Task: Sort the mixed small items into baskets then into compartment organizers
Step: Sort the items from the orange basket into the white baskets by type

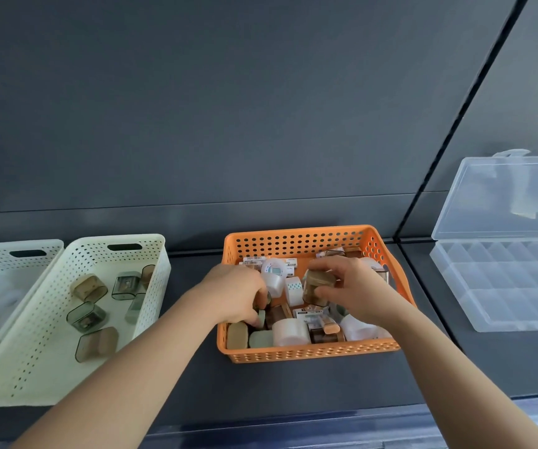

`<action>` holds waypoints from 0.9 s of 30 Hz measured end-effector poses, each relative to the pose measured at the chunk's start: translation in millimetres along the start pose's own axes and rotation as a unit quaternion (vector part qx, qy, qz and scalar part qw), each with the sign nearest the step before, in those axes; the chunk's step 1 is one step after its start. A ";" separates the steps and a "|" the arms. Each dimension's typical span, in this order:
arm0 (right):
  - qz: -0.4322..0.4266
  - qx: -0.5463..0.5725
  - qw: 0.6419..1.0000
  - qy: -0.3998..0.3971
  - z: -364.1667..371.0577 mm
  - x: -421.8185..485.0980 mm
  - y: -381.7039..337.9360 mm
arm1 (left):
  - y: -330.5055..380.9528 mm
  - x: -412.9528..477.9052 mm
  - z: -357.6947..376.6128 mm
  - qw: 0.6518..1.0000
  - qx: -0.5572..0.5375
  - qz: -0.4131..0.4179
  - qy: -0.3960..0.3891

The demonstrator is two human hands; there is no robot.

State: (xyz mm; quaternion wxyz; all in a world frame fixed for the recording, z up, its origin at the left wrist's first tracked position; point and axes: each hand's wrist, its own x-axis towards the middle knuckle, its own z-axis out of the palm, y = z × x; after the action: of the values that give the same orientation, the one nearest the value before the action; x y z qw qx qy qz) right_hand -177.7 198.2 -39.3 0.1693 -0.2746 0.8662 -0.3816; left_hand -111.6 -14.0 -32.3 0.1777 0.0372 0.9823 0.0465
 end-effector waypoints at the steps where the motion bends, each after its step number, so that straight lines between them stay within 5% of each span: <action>1: 0.001 -0.001 1.000 0.001 0.4 0.0 0.7 | 1.3 1.2 -0.1 1.000 0.009 0.000 -0.001; 11: -0.009 -0.018 1.000 0.008 5.8 -1.9 -3.3 | 1.6 7.8 2.4 0.994 0.097 0.034 -0.026; 16: -0.018 0.014 0.998 0.051 14.0 4.3 -16.9 | -18.6 -14.3 -7.4 0.997 -0.045 0.021 0.067; 21: -0.044 0.075 0.994 0.072 45.5 20.4 -57.7 | -76.9 -88.1 -17.9 0.938 -0.269 -0.021 0.216; 27: -0.111 0.072 0.991 0.014 124.1 53.5 -127.6 | -169.8 -159.9 14.9 0.943 -0.237 -0.145 0.181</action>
State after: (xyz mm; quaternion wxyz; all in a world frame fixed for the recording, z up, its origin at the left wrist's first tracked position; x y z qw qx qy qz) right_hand -113.5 24.1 -28.5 0.1332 -0.3502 0.8030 -0.4636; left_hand 33.4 -195.7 -8.6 0.0058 -0.1578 0.9532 0.2577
